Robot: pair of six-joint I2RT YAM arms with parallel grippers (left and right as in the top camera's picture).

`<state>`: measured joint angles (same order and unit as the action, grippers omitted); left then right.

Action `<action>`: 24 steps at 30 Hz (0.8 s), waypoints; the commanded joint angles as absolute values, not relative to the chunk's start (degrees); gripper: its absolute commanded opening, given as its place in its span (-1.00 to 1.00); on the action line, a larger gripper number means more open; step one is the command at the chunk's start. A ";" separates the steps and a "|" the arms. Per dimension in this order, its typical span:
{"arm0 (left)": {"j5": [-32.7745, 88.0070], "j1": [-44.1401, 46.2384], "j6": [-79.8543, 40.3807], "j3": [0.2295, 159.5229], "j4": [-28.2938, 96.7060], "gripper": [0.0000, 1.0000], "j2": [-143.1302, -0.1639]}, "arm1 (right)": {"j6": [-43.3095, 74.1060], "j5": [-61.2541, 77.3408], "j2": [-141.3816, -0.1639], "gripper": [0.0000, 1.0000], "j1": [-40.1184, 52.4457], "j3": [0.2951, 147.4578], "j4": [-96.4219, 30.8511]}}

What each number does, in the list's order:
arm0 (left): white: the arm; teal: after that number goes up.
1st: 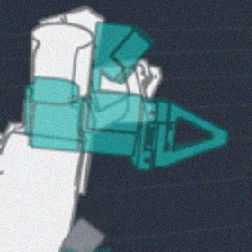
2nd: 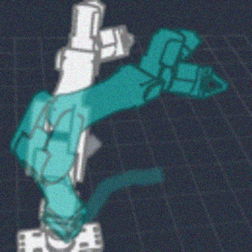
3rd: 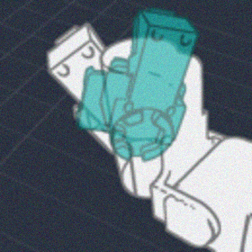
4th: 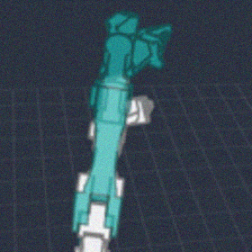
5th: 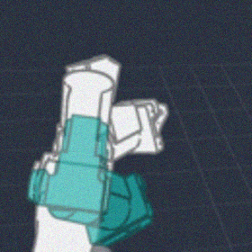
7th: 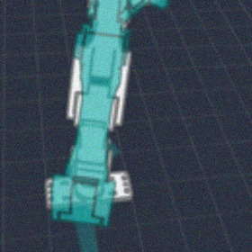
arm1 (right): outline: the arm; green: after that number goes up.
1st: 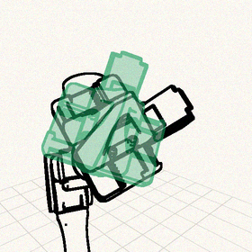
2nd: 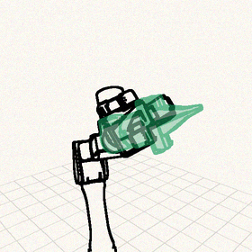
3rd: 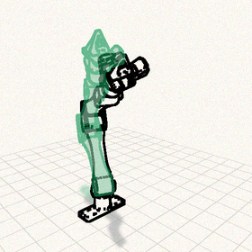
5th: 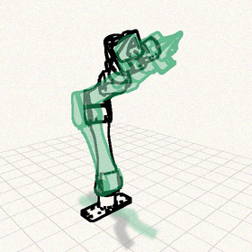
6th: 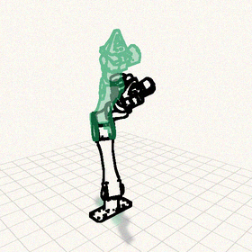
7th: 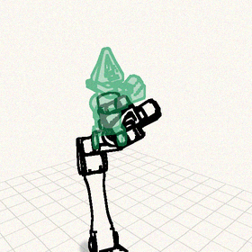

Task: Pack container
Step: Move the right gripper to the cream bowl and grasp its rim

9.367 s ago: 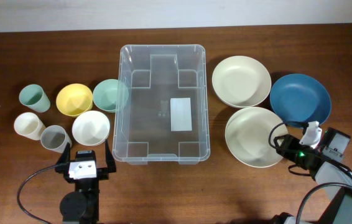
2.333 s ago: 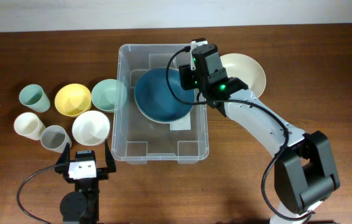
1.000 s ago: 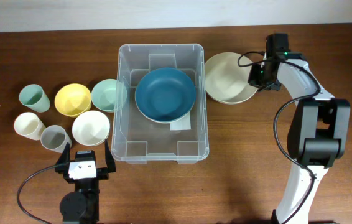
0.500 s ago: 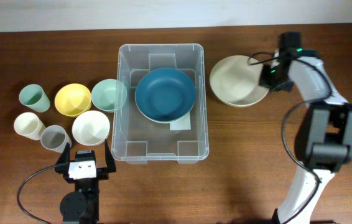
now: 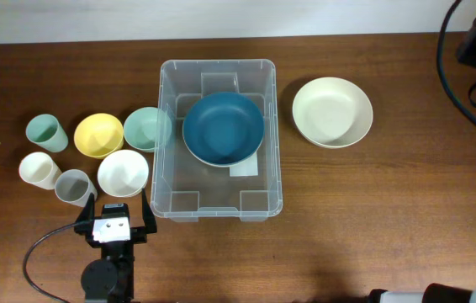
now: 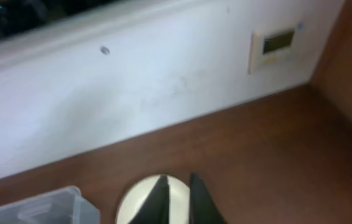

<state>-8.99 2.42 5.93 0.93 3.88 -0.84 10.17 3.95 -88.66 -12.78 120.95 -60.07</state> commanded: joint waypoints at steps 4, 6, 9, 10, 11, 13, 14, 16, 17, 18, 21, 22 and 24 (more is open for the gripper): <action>-9.23 2.07 5.19 0.54 3.81 0.99 -0.67 | 6.72 1.08 -103.04 0.74 -12.86 111.07 -60.12; -9.23 2.07 5.19 0.54 3.81 1.00 -0.67 | 5.37 2.63 -107.22 0.87 -12.86 109.69 -59.92; -9.23 2.07 5.19 0.54 3.81 0.99 -0.67 | 3.38 4.56 -114.74 0.89 -12.86 109.27 -59.99; -9.23 2.07 5.19 0.54 3.81 1.00 -0.67 | 3.33 4.45 -116.25 0.90 -12.88 109.27 -59.79; -9.23 2.07 5.19 0.54 3.81 0.99 -0.67 | 2.61 4.08 -118.61 0.90 -12.88 109.27 -59.22; -9.23 2.07 5.19 0.54 3.81 0.99 -0.67 | 1.08 4.10 -121.58 0.89 -12.93 109.27 -58.17; -9.23 2.07 5.19 0.54 3.81 0.99 -0.67 | 0.54 4.14 -122.85 0.90 -12.93 109.27 -57.80; -9.23 2.07 5.19 0.54 3.84 0.99 -0.67 | -1.37 5.30 -124.66 0.93 -12.91 109.27 -57.60; -9.23 2.07 5.19 0.54 3.81 1.00 -0.67 | -2.52 6.33 -125.51 0.93 -12.91 109.27 -57.63; -9.23 2.07 5.19 0.54 3.81 0.99 -0.67 | -3.53 7.55 -126.32 0.93 -12.86 109.27 -57.65; -9.23 2.07 5.19 0.54 3.81 0.99 -0.67 | -6.44 12.12 -129.01 0.92 -12.75 109.27 -57.87; -9.23 2.07 5.19 0.54 3.81 0.99 -0.67 | -7.01 13.26 -129.71 0.89 -12.75 109.27 -57.89; -9.23 2.07 5.19 0.54 3.81 0.99 -0.67 | -7.07 14.00 -130.98 0.86 -12.78 109.27 -57.84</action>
<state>-8.99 2.42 5.93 0.93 3.88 -0.84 -4.14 9.65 -128.49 -12.86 109.10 -57.84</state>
